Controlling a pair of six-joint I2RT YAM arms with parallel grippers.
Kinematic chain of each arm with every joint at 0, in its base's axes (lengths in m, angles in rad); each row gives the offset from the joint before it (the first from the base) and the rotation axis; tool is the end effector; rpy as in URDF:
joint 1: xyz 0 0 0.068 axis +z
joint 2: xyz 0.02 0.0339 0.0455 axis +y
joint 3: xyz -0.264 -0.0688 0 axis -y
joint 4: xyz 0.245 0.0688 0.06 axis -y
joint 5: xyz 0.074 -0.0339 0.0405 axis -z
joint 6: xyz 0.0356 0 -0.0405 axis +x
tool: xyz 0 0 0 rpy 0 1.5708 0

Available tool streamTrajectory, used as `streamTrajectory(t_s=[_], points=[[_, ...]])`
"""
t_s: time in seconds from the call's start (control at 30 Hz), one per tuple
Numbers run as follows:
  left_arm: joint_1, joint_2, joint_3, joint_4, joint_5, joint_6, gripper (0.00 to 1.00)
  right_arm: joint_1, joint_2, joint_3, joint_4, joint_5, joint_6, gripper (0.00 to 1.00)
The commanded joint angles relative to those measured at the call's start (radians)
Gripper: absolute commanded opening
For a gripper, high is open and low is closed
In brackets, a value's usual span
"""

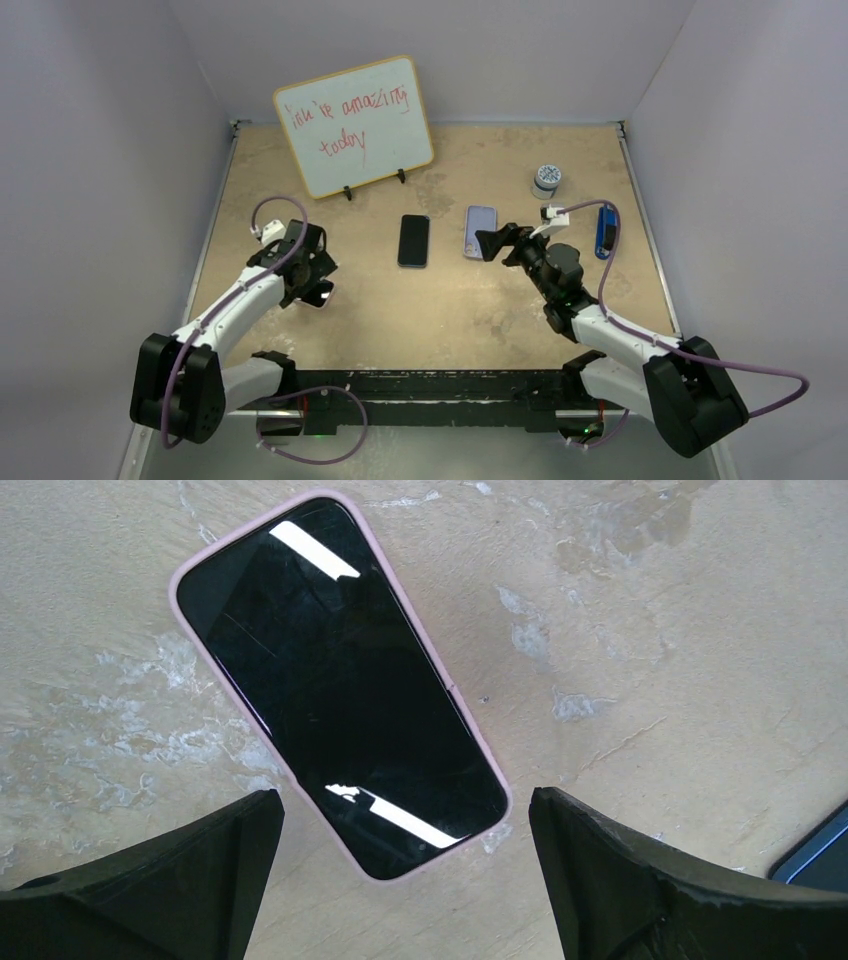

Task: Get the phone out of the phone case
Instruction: Pick up the phone at the center of the board.

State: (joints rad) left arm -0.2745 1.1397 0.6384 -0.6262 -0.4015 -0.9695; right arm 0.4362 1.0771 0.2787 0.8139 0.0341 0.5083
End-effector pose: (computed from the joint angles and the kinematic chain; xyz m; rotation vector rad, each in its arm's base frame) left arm 0.1955 -0.0406 0.1918 -0.9792 2.3599 0.0870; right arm 0.1985 0.0912 0.2141 0.0854 1.5981 0.7150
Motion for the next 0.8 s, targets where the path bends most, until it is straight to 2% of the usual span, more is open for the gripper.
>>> streamTrajectory(t_s=[0.0,0.4,0.77], points=[[0.026,0.015,0.05,-0.022,-0.024,-0.063,1.0,0.011,-0.018,0.001,0.041,0.033,-0.007,0.99],[0.063,0.136,0.05,-0.02,-0.039,-0.193,1.0,0.05,-0.024,0.016,0.05,0.054,-0.057,0.99],[0.101,0.199,0.048,0.037,-0.034,-0.233,1.0,0.056,-0.019,0.02,0.051,0.042,-0.062,0.99]])
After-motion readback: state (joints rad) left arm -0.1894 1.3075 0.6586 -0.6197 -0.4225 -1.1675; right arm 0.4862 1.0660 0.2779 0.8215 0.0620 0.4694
